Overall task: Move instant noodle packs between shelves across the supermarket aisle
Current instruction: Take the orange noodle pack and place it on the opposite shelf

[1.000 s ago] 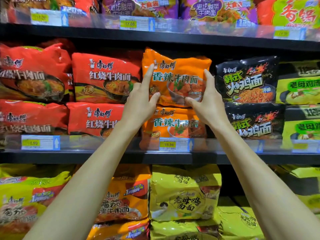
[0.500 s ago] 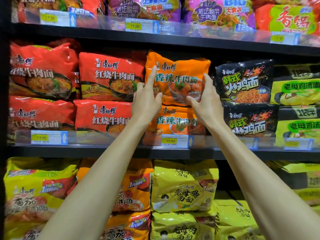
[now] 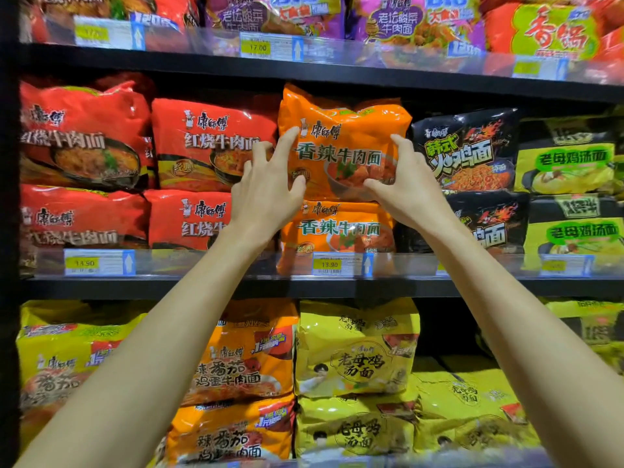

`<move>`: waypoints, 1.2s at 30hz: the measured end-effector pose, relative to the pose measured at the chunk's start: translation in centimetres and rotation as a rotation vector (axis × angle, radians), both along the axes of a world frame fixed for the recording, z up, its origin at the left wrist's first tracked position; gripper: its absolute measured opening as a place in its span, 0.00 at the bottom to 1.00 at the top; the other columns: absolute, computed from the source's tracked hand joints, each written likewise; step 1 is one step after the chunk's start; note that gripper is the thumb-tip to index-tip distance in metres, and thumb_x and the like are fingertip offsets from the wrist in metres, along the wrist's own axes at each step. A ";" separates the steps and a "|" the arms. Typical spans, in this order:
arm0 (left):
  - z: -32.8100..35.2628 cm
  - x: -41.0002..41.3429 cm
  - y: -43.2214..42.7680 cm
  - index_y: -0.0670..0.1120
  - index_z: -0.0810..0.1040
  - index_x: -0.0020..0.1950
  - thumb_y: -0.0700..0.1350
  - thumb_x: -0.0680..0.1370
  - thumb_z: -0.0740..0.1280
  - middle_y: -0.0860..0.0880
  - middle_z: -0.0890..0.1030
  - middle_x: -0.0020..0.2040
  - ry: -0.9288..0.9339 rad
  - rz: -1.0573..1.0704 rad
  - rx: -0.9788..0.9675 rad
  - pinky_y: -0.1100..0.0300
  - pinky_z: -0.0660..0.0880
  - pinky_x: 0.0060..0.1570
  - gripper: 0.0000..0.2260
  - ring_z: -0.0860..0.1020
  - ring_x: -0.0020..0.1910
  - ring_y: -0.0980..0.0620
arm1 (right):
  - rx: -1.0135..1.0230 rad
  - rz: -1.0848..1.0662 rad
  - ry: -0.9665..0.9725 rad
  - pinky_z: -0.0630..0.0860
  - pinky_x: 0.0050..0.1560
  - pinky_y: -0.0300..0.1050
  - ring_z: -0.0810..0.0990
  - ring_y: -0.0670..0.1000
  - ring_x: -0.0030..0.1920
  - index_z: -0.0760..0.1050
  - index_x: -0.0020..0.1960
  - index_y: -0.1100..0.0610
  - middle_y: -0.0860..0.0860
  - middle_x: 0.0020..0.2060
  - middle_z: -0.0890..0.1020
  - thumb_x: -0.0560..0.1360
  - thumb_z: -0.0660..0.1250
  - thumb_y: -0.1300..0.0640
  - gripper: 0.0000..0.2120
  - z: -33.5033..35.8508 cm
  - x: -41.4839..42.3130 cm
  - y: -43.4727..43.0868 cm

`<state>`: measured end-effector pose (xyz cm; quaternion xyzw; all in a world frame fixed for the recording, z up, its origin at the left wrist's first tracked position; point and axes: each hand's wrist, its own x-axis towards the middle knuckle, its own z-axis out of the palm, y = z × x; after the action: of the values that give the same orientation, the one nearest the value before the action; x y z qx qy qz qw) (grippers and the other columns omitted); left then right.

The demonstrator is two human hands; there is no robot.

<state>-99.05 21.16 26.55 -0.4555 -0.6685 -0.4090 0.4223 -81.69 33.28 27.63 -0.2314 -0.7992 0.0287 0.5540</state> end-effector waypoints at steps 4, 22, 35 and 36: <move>-0.3 0.3 -0.8 0.59 0.55 0.81 0.51 0.82 0.64 0.43 0.66 0.75 0.017 0.006 -0.002 0.45 0.77 0.50 0.29 0.75 0.66 0.40 | -0.004 -0.016 -0.017 0.72 0.66 0.55 0.73 0.59 0.69 0.51 0.81 0.54 0.60 0.72 0.68 0.78 0.70 0.50 0.39 -0.3 0.5 -0.5; -1.5 0.7 -2.9 0.57 0.56 0.81 0.52 0.82 0.63 0.44 0.66 0.75 0.002 -0.009 -0.081 0.50 0.73 0.46 0.29 0.74 0.66 0.41 | -0.004 -0.181 -0.172 0.76 0.62 0.61 0.74 0.61 0.66 0.49 0.81 0.50 0.61 0.72 0.67 0.78 0.68 0.46 0.40 -1.4 1.6 -3.0; -7.0 3.5 -6.0 0.55 0.61 0.80 0.60 0.82 0.61 0.41 0.68 0.74 0.088 0.143 -0.565 0.40 0.70 0.65 0.27 0.65 0.74 0.37 | -0.052 -0.434 -0.811 0.71 0.54 0.54 0.68 0.60 0.69 0.59 0.77 0.49 0.56 0.70 0.69 0.78 0.64 0.39 0.32 -8.3 5.2 -7.6; -7.7 3.9 -6.1 0.54 0.62 0.79 0.60 0.82 0.60 0.42 0.68 0.74 0.096 0.133 -0.597 0.41 0.70 0.65 0.27 0.66 0.74 0.37 | -0.052 -0.440 -0.840 0.72 0.56 0.55 0.67 0.60 0.71 0.58 0.78 0.49 0.56 0.71 0.68 0.78 0.64 0.39 0.33 -9.1 5.5 -7.7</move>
<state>-95.11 15.05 18.88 -0.5335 -0.7668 -0.1437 0.3269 -76.18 25.56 18.55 -0.4007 -0.8850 -0.1655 0.1699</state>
